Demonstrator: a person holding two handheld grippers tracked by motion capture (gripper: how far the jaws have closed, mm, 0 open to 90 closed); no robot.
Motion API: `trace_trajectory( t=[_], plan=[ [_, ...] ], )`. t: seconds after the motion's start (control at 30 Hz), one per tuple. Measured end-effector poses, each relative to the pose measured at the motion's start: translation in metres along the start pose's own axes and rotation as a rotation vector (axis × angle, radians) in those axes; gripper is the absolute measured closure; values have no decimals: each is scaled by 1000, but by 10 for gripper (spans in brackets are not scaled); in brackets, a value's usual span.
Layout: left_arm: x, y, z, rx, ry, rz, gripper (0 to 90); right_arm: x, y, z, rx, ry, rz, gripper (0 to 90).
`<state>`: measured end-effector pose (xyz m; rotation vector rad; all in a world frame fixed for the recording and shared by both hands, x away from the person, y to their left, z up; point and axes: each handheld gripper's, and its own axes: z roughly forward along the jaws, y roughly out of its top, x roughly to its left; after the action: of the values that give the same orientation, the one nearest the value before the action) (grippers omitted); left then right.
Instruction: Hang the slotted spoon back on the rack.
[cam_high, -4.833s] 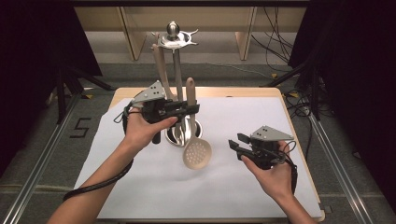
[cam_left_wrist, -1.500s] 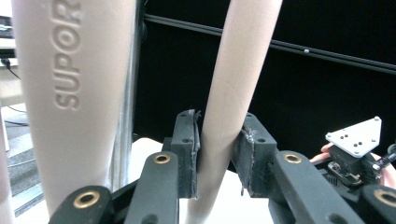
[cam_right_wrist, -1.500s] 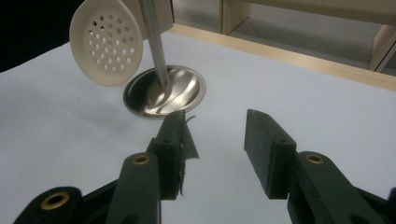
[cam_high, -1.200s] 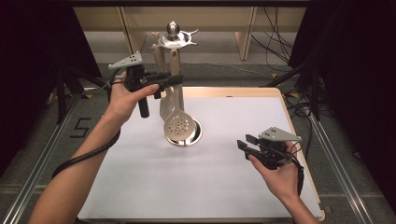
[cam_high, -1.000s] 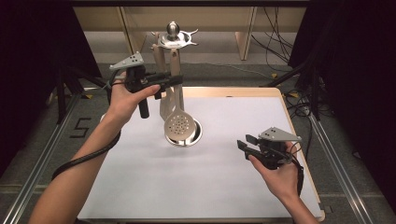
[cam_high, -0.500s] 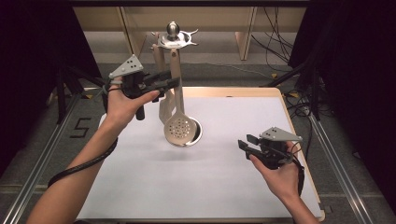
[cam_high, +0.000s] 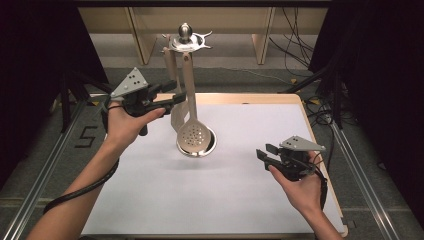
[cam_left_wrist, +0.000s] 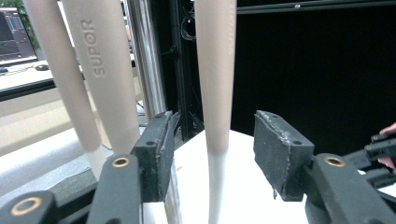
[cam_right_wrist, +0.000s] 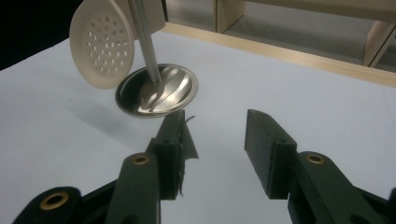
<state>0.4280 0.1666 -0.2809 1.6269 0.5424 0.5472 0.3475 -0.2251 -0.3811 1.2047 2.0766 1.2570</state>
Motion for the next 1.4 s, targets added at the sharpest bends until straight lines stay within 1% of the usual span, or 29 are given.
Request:
trace_trajectory(
  t=[0.07, 0.1, 0.13, 0.2, 0.3, 0.37, 0.4, 0.43, 0.47, 0.53, 0.57, 0.6, 0.63, 0.67, 0.7, 0.73, 0.77, 0.83, 0.87, 0.93, 0.97, 1.03, 1.1, 1.13, 1.17, 1.27, 1.3, 1.33, 1.4],
  plan=[
    [-1, -1, -2, 3, 5, 5, 449, -1, 0, 0, -8, -1, -6, 590],
    [-3, -5, -8, 8, 22, 9, 437, 0, -1, 0, -11, 7, 26, 589],
    [-3, -5, -8, 8, 22, 9, 427, 1, -1, -1, 3, -7, 29, 588],
    [-5, -12, -17, 22, 47, 25, 409, -1, -1, -1, -2, -7, 17, 586],
    [-5, -18, -24, 26, 59, 18, 400, -3, -1, -1, -11, -4, 5, 585],
    [-4, -25, -34, 34, 89, 13, 398, -3, -1, -1, -6, -2, 7, 583],
    [-4, -27, -36, 36, 95, 10, 398, -2, -2, -2, 1, -6, 29, 583],
    [-4, -31, -40, 38, 101, 7, 400, -2, -2, -3, 9, -10, 31, 582],
    [-4, -34, -42, 41, 104, 8, 402, -3, -2, -1, -4, -8, 19, 582],
    [-4, -38, -45, 45, 115, 10, 409, -4, -3, -1, -8, -5, 21, 582],
    [-5, -41, -48, 50, 123, 14, 410, -7, -3, -2, -7, -20, -14, 581],
    [-7, -49, -53, 63, 128, -1, 412, -6, -3, -2, -6, -20, -5, 581],
    [-6, -52, -55, 61, 131, 11, 415, -4, -3, -3, 3, -9, 37, 580],
    [-6, -52, -55, 61, 131, 11, 417, -4, -3, -3, 3, -9, 37, 580],
    [-8, -60, -60, 76, 134, -10, 419, -4, -4, -3, -3, -19, 38, 579],
    [-7, -63, -61, 79, 138, 11, 421, -4, -4, -4, 13, -11, 40, 579],
    [-9, -66, -64, 93, 141, -8, 422, -7, -4, -3, -5, -20, 3, 578],
    [-8, -72, -67, 93, 147, 5, 424, -7, -4, -2, -2, -19, 4, 578],
    [-8, -75, -69, 95, 151, 3, 424, -8, -5, -1, -11, -27, -9, 578],
    [-8, -82, -73, 101, 162, 0, 428, -8, -5, -2, -3, -19, -2, 578],
    [-8, -85, -74, 101, 166, -5, 428, -5, -6, -2, 12, -14, 35, 578],
    [-8, -90, -77, 101, 172, -10, 430, -6, -6, -1, 13, -16, 26, 578],
    [-9, -98, -81, 108, 181, -18, 431, -5, -7, -2, 19, -13, 41, 577],
    [-9, -98, -81, 108, 181, -18, 432, -5, -7, -2, 19, -13, 41, 577],
    [-10, -106, -84, 116, 192, -23, 432, -8, -7, -1, 5, -17, 8, 578],
    [-11, -114, -86, 117, 196, -34, 433, -8, -9, 0, 11, -18, -5, 576],
    [-13, -122, -89, 127, 204, -43, 434, -6, -9, 0, 21, -14, 30, 576],
    [-13, -122, -89, 127, 204, -43, 435, -6, -9, 0, 24, -12, 31, 576],
    [-17, -135, -92, 137, 219, -59, 435, -5, -10, 1, 19, -4, 47, 575]
  ],
)
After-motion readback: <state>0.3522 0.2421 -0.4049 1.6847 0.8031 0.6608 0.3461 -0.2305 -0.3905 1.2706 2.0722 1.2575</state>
